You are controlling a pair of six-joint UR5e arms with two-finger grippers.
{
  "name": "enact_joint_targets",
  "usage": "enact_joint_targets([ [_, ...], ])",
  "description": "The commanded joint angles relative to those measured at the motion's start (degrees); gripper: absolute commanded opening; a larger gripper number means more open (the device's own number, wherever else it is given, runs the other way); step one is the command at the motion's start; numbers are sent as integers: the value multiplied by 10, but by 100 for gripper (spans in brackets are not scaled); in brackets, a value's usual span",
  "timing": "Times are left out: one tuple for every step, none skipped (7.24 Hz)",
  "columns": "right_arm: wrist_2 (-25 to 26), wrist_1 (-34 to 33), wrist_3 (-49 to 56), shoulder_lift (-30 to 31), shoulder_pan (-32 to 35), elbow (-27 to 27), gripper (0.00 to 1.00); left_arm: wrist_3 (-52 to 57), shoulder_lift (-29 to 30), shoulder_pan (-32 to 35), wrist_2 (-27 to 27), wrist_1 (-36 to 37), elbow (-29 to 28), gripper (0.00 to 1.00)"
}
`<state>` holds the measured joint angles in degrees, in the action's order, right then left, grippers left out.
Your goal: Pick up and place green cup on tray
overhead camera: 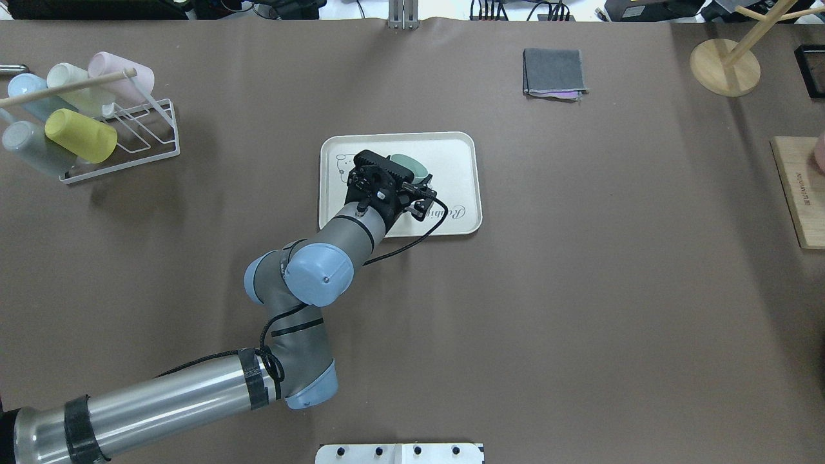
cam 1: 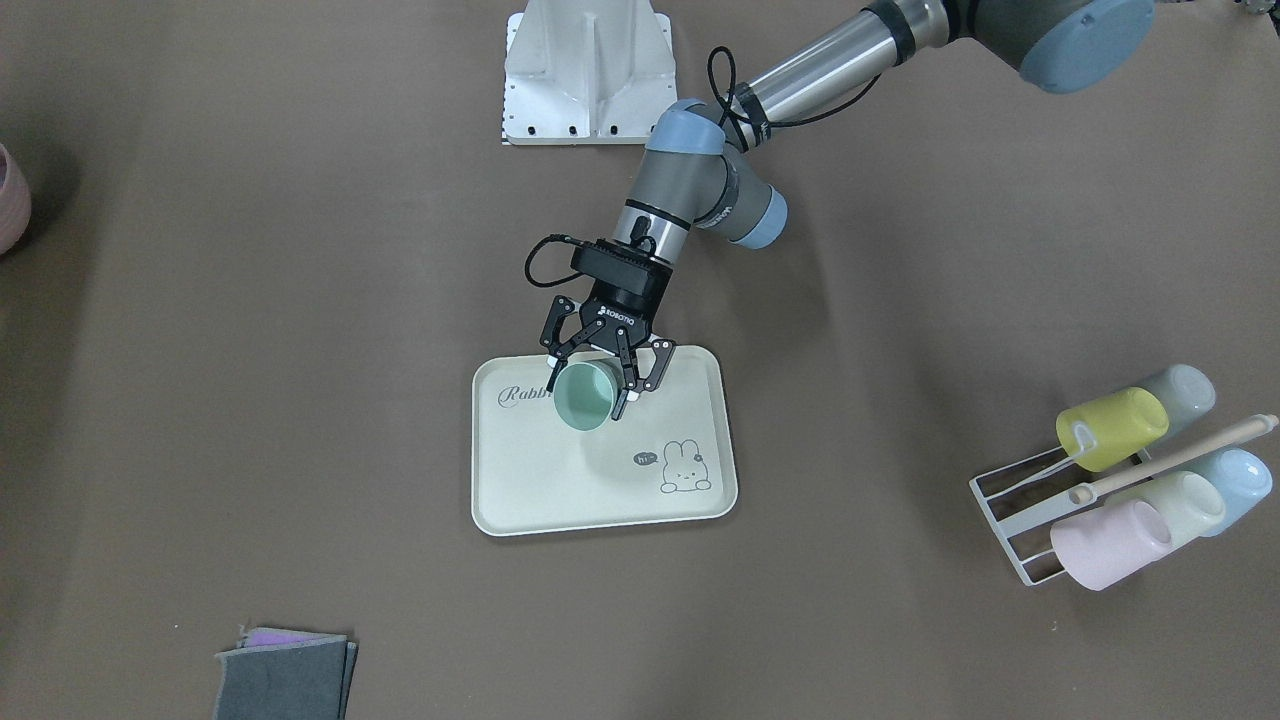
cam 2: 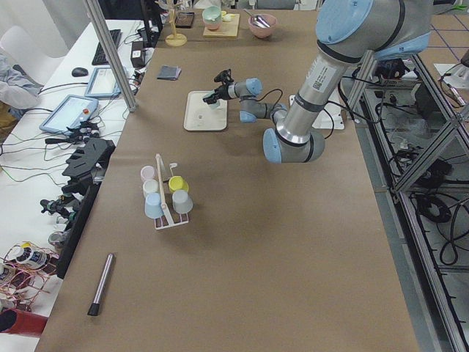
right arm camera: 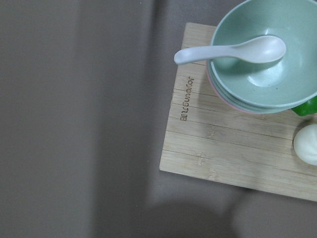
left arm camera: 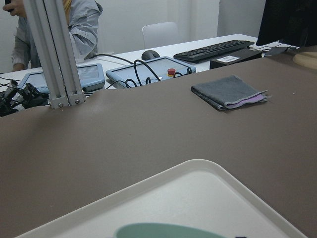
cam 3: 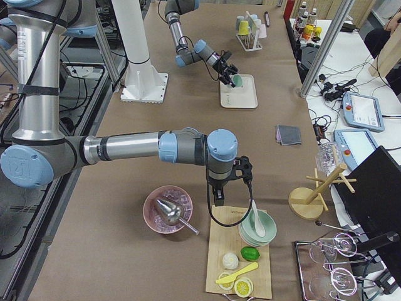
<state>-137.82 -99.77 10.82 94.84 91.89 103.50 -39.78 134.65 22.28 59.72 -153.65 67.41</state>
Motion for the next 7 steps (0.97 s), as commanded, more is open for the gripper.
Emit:
enact_joint_targets([
  [4,25,0,3,-2,-1,100,-1,1,8,-26,17,0,82],
  [3,25,0,3,-1,-1,100,-1,1,11,-33,30,-1,82],
  [4,25,0,3,-1,-1,100,-1,3,16,-34,39,-2,82],
  [4,25,0,4,-1,-1,100,-1,4,18,-36,46,-3,82],
  [3,25,0,4,-1,-1,100,-1,5,19,-36,46,-6,82],
  [4,25,0,4,-1,-1,100,-1,4,18,-36,46,-7,83],
  [4,25,0,5,-1,-1,100,-1,4,18,-36,46,-8,85],
])
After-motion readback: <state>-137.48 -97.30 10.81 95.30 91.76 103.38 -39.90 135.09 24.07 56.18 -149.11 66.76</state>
